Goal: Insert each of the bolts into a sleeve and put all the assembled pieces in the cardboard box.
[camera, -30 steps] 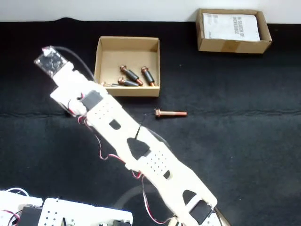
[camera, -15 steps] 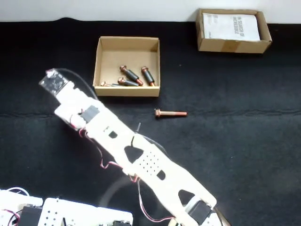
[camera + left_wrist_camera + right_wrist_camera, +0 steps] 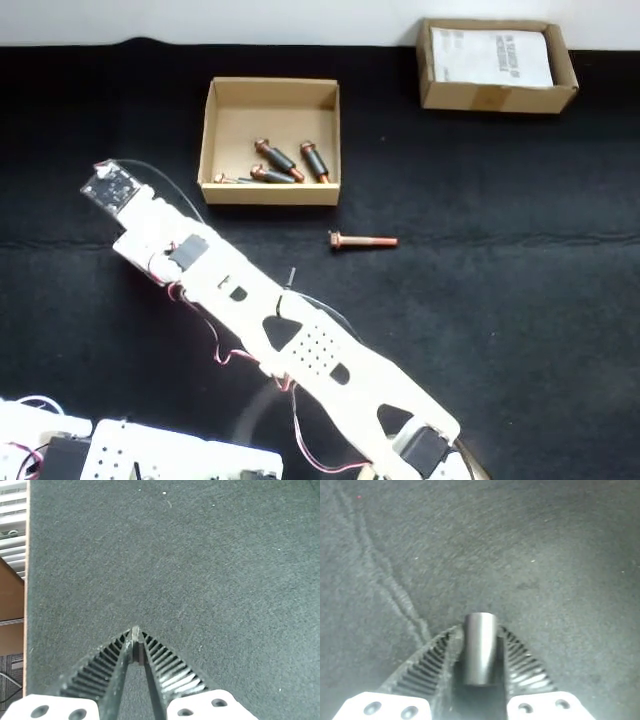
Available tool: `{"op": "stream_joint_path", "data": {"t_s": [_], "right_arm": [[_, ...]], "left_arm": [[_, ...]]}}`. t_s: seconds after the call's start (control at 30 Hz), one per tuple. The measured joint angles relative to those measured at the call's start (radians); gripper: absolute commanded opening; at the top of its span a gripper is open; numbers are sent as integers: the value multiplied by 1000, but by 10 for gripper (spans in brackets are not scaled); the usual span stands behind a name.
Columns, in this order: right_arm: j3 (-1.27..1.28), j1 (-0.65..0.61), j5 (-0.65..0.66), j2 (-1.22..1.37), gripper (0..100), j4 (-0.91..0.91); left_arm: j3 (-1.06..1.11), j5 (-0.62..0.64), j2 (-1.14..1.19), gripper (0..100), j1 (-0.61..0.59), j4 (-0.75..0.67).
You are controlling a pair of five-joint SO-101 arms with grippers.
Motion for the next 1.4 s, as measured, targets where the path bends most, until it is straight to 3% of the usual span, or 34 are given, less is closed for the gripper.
{"op": "stream_joint_path", "data": {"t_s": [0.27, 0.47, 0.67, 1.1, 1.4], "right_arm": [[-114, 57, 0, 6, 8, 20], [-408, 133, -2, 9, 8, 221], [-448, 222, -2, -20, 8, 437], [-454, 328, -2, -528, 8, 1117], [-462, 531, -32, -882, 8, 1185]], "left_arm": [[0, 0, 0, 10, 17, 0], [0, -58, 0, 10, 43, 41], [0, -83, 0, 10, 60, 49], [0, -83, 0, 10, 115, 100], [0, -83, 0, 10, 176, 189]]}}
